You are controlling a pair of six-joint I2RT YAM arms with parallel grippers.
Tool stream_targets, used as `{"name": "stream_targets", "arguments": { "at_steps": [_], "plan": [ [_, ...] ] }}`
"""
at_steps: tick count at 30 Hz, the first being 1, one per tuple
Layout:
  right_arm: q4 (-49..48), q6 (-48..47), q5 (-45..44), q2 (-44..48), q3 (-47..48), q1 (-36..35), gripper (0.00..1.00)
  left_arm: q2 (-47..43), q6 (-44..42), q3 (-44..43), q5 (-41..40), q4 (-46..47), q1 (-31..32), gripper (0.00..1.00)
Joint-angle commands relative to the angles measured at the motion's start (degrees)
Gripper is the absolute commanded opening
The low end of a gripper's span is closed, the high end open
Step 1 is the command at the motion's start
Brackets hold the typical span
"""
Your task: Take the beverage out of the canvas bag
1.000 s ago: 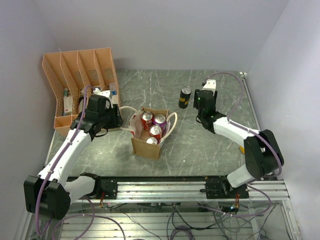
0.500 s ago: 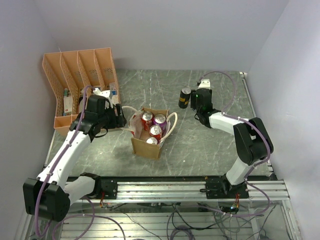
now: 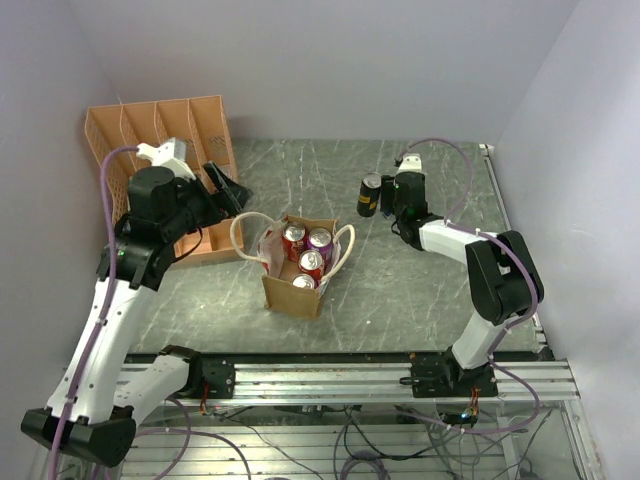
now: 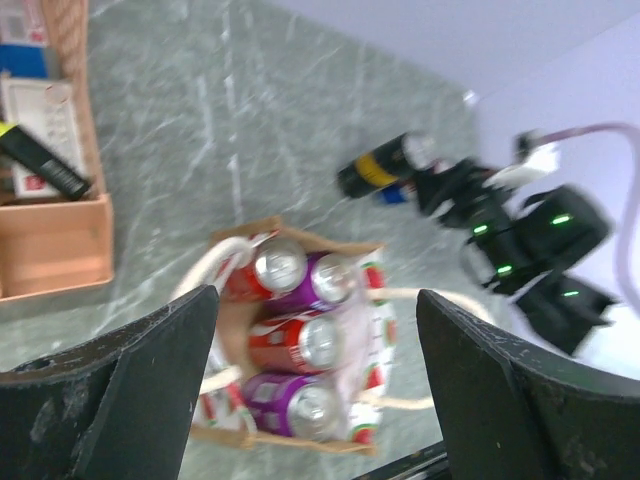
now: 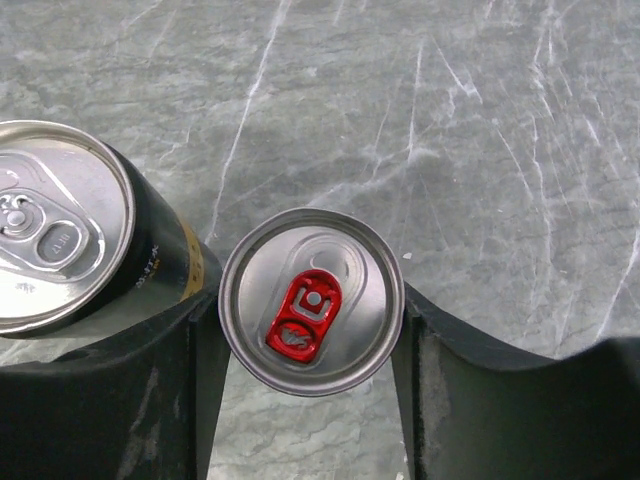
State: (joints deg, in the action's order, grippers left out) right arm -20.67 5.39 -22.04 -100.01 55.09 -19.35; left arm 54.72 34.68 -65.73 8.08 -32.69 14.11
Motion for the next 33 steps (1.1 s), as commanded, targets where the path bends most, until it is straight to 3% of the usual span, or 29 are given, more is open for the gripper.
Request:
{"name": "stream_targets", "arguments": {
  "at_steps": [1, 5, 10, 22, 28, 33],
  "plan": [
    [0.4, 0.6, 2.4, 1.0, 1.4, 0.2, 0.67, -2.0, 14.1, -4.0, 2.6, 1.4, 1.2, 0.93],
    [2.7, 1.0, 2.7, 2.5, 1.2, 0.3, 0.86, -2.6, 20.8, -5.8, 4.7, 5.0, 2.3, 0.95],
    [6.9, 1.9, 2.4, 5.1, 1.9, 0.2, 0.99, -2.6, 24.1, -8.4, 5.3, 5.9, 2.5, 0.99],
    [17.1, 7.8, 9.3, 21.9, 0.6, -1.7, 1.0, -1.7, 19.8, -11.0, 3.4, 3.5, 2.5, 0.99],
    [29.4, 6.4, 8.9, 27.6, 7.2, -9.2, 1.0, 0.0, 5.7, -11.0, -8.8, -1.4, 2.5, 0.99],
    [36.5, 4.9, 8.3, 28.1, 13.3, -18.0, 1.0, 4.1, -5.4, -10.0, -9.7, -0.1, 2.5, 0.99]
  ]
}}
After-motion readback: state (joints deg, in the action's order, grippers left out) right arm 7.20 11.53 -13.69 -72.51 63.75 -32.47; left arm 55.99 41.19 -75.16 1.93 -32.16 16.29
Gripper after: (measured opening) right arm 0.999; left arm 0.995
